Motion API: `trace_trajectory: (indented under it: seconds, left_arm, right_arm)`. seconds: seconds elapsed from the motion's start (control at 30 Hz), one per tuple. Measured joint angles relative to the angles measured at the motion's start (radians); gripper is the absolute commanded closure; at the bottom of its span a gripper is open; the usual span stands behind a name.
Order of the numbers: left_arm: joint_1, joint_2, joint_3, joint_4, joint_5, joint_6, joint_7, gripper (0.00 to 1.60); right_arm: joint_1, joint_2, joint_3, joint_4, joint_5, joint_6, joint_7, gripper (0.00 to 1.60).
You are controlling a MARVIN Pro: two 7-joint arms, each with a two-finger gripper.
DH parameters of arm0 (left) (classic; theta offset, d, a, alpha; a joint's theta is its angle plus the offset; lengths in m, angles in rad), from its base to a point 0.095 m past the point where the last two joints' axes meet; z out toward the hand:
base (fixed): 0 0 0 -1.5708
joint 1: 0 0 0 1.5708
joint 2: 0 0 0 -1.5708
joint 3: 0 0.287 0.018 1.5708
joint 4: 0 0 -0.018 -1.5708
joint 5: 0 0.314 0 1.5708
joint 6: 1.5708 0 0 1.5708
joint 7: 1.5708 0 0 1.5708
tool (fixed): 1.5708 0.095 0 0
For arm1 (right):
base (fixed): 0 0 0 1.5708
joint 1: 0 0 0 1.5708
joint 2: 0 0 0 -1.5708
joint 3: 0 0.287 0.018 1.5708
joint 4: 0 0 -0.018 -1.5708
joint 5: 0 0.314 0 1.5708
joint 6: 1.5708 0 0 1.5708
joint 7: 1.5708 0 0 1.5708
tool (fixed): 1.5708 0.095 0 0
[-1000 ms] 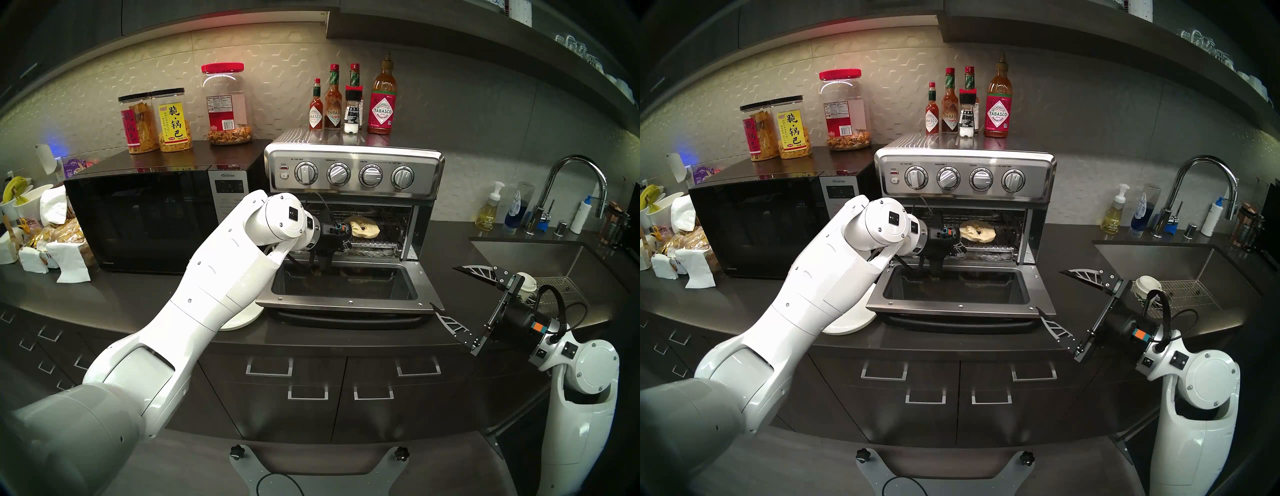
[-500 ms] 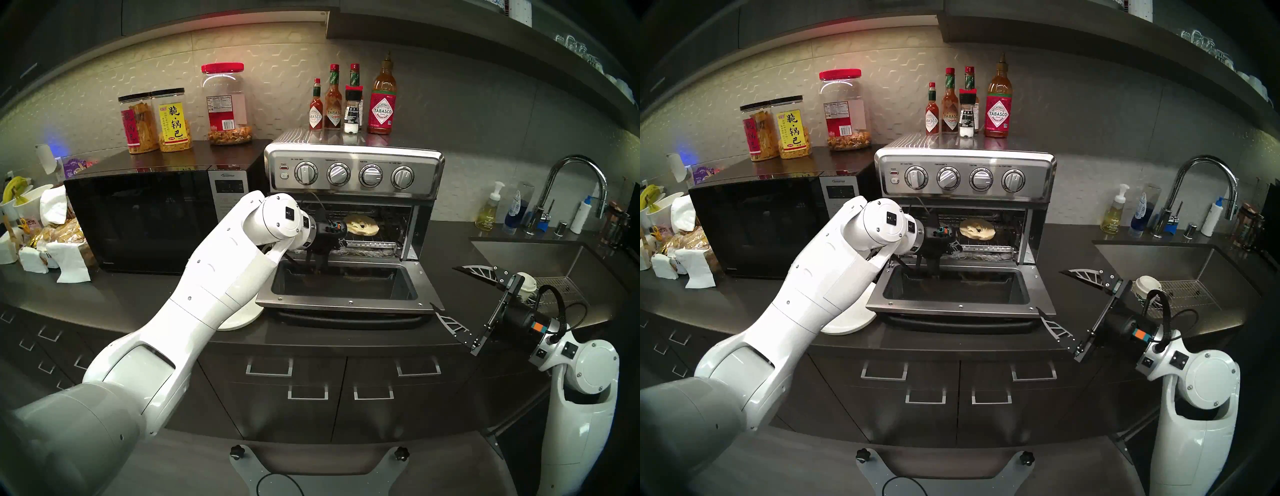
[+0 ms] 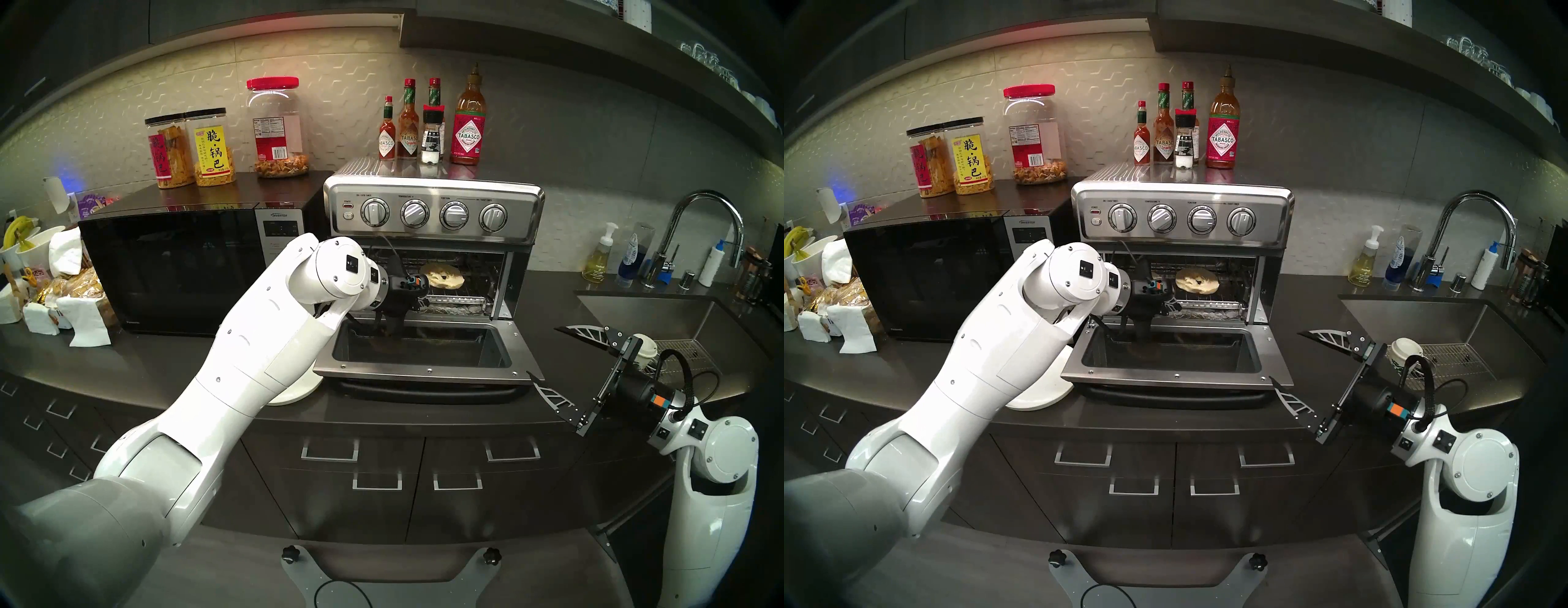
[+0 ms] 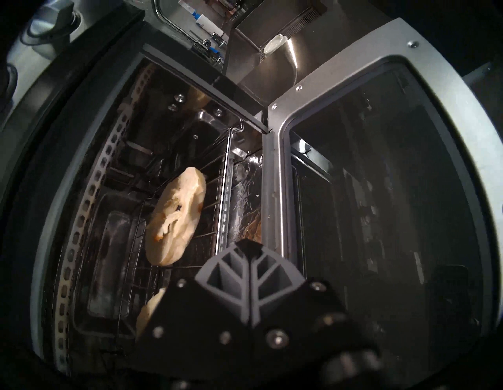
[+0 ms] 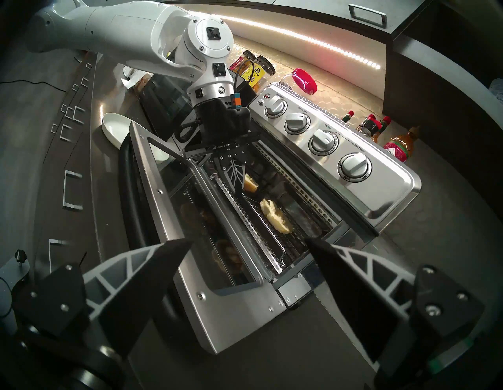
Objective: Open the oven and place the bagel inside on the rack
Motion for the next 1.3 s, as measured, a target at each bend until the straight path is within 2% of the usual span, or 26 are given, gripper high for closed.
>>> trace_trajectory:
  seconds: [0.7,1.3]
  left_arm:
    - [0.133,0.083,-0.056,-0.281,-0.039,0.035,-0.020,1.60]
    - [0.322,0.191,-0.156,-0.539,-0.048,0.080,0.029,1.60]
  right_arm:
    - [0.000,0.000,0.000,0.000,0.000,0.000,0.000,0.00]
    - [0.000,0.000,0.000,0.000,-0.001,0.000,0.000,0.00]
